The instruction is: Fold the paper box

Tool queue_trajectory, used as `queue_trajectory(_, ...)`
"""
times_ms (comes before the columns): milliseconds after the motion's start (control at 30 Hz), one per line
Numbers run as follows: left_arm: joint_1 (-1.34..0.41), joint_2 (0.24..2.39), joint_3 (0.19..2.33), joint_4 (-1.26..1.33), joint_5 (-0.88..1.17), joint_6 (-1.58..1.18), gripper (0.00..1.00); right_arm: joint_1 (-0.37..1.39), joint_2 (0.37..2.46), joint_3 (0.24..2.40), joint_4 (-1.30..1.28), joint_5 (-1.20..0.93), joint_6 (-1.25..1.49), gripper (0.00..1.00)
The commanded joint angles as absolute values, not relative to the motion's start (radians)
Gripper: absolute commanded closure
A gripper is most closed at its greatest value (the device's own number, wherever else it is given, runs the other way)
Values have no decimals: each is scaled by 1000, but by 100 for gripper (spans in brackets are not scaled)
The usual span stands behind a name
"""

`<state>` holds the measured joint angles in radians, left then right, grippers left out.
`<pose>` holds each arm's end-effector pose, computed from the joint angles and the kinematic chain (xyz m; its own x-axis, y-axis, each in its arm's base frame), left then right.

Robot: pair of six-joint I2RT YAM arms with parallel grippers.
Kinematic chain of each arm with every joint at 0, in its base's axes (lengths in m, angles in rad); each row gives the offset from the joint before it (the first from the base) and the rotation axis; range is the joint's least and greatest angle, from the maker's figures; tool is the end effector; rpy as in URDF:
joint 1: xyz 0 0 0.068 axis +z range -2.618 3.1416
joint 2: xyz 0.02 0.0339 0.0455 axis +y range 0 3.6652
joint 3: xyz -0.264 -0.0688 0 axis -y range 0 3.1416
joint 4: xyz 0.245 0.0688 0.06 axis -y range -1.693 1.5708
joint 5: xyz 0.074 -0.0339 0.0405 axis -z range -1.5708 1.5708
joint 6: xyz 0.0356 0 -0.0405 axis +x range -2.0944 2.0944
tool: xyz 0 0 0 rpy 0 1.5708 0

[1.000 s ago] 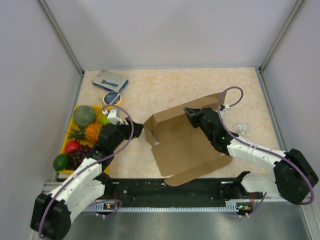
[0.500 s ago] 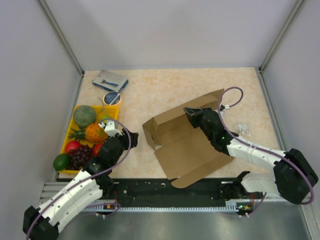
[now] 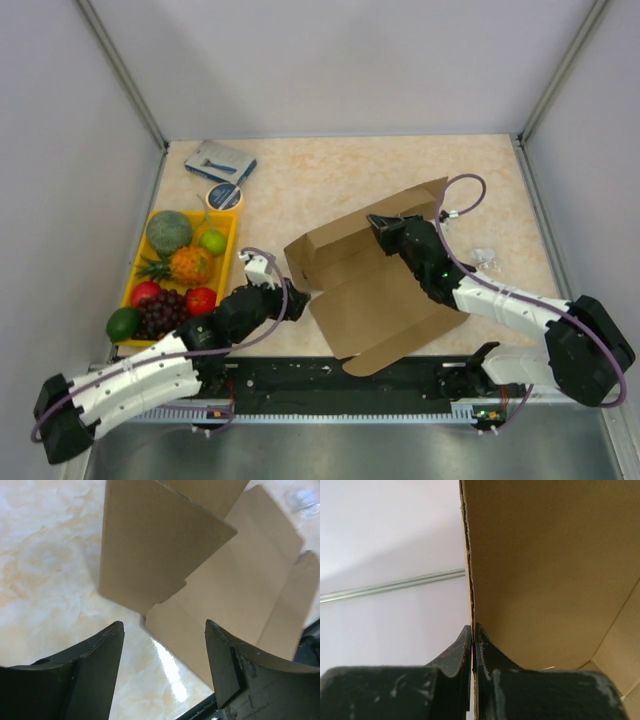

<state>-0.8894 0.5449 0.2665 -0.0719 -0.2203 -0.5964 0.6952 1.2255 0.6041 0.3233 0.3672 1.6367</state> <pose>0.0995 -0.1104 0.2034 -0.5319 -0.2142 -0.8192 0.3987 0.7901 -0.4655 0.2134 0.1614 0.2366 -0.3187 0.9469 -0.0423 0.2471 0.1260 0.9608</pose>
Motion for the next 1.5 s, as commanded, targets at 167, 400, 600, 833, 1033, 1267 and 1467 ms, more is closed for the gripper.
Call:
queue_trajectory(167,-1045,952,572,-282,-765,-793,34,689,1258,617,199,362,1651,100)
queue_trajectory(400,-1043,1071,638,-201,-805,-738,55,690,1252,615,196,377,1644,100)
queue_trajectory(600,-1043,1075,621,-111,-805,-666,79,689,1250,600,216,387,1658,100)
queue_trajectory(833,-939,1077,609,98,-694,-517,100,689,1266,597,267,426,1671,100)
queue_trajectory(1033,-804,1112,660,179,-404,-479,100,687,1295,615,282,425,1674,100)
queue_trajectory(1267,-804,1199,600,360,-122,-581,100,687,1292,583,305,407,1678,100)
queue_trajectory(1467,-836,1264,594,459,-103,-557,100,689,1260,549,296,394,1677,100)
